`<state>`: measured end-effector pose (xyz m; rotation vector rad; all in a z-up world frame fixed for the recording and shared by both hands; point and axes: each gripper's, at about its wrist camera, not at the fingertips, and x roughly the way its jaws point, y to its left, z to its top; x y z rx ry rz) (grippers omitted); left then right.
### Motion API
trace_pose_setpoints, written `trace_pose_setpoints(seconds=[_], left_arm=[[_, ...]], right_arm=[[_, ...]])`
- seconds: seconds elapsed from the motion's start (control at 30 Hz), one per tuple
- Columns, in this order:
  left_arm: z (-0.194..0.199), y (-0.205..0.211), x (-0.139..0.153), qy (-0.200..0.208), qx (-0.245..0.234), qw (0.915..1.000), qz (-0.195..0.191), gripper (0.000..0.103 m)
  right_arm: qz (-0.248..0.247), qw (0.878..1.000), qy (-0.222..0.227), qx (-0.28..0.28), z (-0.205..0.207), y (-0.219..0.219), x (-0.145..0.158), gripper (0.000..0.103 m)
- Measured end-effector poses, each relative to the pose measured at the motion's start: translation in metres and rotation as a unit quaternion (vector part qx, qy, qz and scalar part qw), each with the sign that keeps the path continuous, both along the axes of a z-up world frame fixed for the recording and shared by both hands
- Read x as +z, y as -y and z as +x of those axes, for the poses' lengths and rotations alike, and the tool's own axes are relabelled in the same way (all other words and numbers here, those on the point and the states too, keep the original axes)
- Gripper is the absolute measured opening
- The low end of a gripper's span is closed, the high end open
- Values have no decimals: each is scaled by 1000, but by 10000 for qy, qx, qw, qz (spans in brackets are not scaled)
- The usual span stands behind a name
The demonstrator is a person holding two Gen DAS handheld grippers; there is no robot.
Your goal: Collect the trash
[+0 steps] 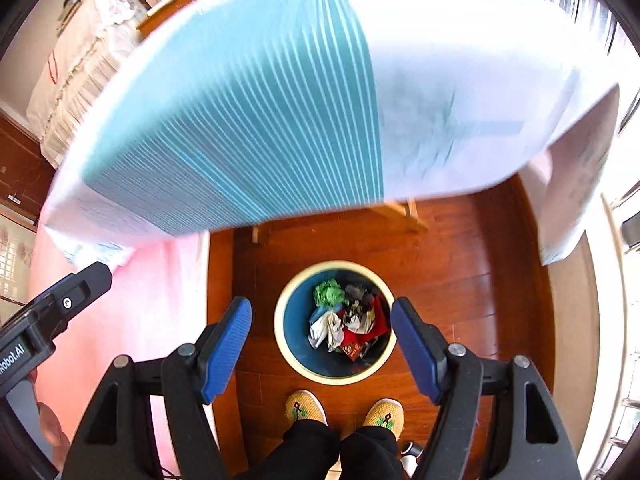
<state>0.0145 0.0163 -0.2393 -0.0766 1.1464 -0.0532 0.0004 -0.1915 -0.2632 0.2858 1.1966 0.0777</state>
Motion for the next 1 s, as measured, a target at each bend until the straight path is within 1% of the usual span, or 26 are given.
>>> trace_pose_setpoints(seconds=[0.2,0.33,0.47,0.6,0.77,0.9,1.0], left_arm=[[-2,2,79,233,-32,9996,-184,82],[-4,4,124,449,-34,9990,-62,82],[-11,4,162,645,-42,9979,71,82],[-16,4,188,759,37,9969,215,82],[-25,5,215,963,105,9947,340,82],[-33,6,227,1076,209,9934,345,82],[-40,9,232,1122,244,9930,279,82]], right_arm=[[-223,9991,369,20,-1,6,83,73],[-278,9980,559,42,-4,8,129,73],[-358,9967,726,85,-9,6,165,73],[-354,9951,913,147,-13,2,197,73],[-457,9904,1281,263,-22,-5,233,73],[-392,9889,1414,241,-29,-7,253,73],[-524,9853,1614,218,-36,-11,264,73]])
